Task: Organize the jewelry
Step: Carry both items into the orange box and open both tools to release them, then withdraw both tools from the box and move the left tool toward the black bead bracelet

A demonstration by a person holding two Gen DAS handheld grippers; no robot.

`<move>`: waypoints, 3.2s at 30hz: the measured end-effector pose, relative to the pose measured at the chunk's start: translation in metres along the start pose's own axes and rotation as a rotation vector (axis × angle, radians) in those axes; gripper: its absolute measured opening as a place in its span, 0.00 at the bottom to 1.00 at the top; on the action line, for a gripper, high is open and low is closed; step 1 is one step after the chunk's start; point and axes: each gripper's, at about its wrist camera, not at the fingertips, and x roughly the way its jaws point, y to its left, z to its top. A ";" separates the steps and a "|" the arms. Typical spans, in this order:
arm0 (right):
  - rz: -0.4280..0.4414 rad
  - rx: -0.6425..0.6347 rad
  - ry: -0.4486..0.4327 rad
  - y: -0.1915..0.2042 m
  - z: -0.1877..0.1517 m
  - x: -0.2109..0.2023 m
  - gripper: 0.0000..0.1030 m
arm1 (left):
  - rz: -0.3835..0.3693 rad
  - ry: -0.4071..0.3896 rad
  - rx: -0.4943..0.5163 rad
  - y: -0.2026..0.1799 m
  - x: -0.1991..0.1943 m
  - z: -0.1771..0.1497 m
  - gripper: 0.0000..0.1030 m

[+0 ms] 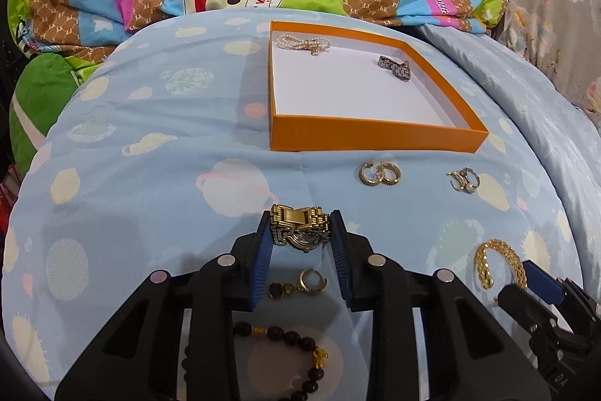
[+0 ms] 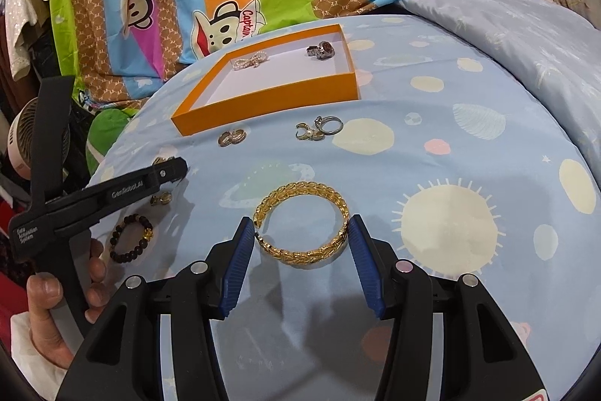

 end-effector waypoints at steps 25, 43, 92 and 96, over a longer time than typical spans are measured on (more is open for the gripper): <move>0.012 -0.076 -0.171 0.016 0.117 0.008 0.48 | -0.046 -0.142 0.038 -0.016 -0.030 0.084 0.28; 0.055 -0.024 -0.050 0.002 0.180 0.128 0.48 | -0.017 -0.050 -0.016 -0.009 0.085 0.149 0.28; -0.003 0.020 -0.136 -0.016 0.087 0.052 0.52 | -0.047 -0.151 -0.031 0.003 -0.006 0.036 0.55; -0.012 0.011 -0.136 -0.011 0.076 0.044 0.56 | -0.050 -0.134 -0.013 -0.003 -0.010 0.019 0.55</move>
